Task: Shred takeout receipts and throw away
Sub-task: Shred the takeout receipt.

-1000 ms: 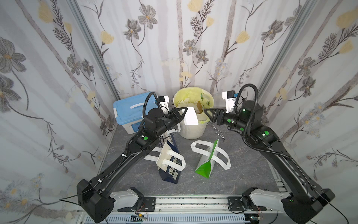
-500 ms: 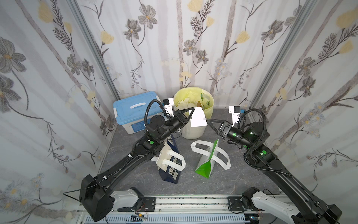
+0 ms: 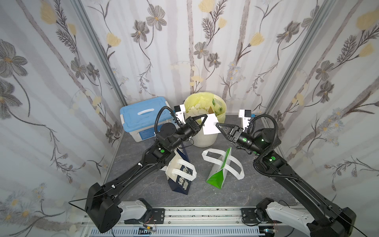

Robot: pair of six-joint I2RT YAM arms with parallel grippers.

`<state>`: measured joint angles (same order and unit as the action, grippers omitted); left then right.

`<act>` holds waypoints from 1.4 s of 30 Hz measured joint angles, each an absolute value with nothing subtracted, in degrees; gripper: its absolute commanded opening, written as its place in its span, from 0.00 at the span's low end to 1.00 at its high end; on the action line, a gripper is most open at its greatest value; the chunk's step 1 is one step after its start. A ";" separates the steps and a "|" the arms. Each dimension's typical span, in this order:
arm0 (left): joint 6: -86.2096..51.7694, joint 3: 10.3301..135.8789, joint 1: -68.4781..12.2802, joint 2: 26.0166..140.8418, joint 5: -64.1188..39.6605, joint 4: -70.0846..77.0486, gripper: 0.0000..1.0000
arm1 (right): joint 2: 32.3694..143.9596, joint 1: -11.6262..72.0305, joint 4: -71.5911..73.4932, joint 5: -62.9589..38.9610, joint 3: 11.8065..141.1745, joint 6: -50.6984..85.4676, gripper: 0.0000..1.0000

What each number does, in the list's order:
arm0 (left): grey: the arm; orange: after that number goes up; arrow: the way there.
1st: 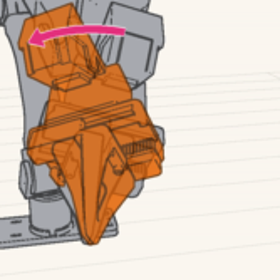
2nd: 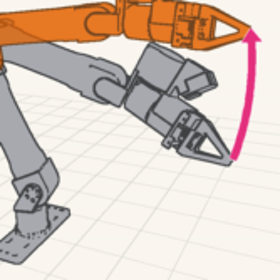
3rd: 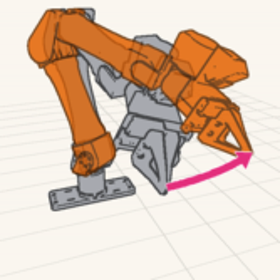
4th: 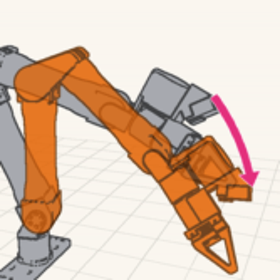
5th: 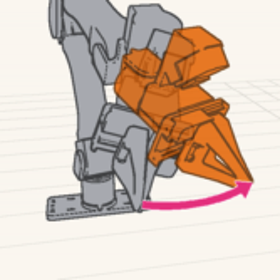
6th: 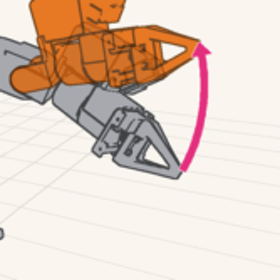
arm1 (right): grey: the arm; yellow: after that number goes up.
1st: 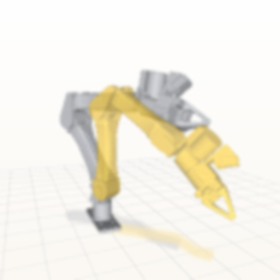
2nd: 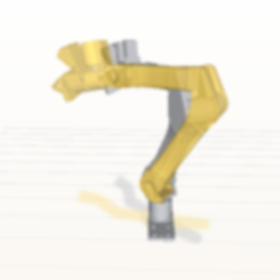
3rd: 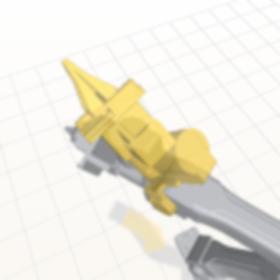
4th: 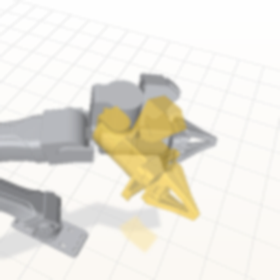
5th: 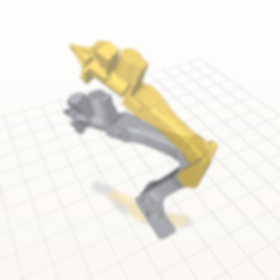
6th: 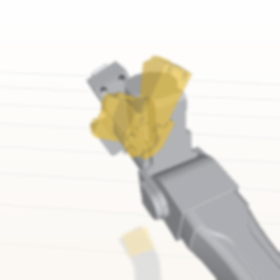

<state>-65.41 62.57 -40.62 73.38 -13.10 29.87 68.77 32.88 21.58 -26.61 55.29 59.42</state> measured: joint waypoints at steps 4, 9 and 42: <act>-65.36 62.57 -40.73 73.38 -13.10 30.00 0.00 | 70.08 32.88 21.78 -25.85 55.88 60.42 0.14; -64.99 62.57 -40.82 73.17 -13.10 29.95 0.00 | 70.59 32.88 21.74 -25.78 56.36 61.06 0.00; -28.84 89.91 -40.27 72.03 -44.93 -18.81 0.46 | 74.28 32.97 -17.34 -50.06 79.61 14.48 0.00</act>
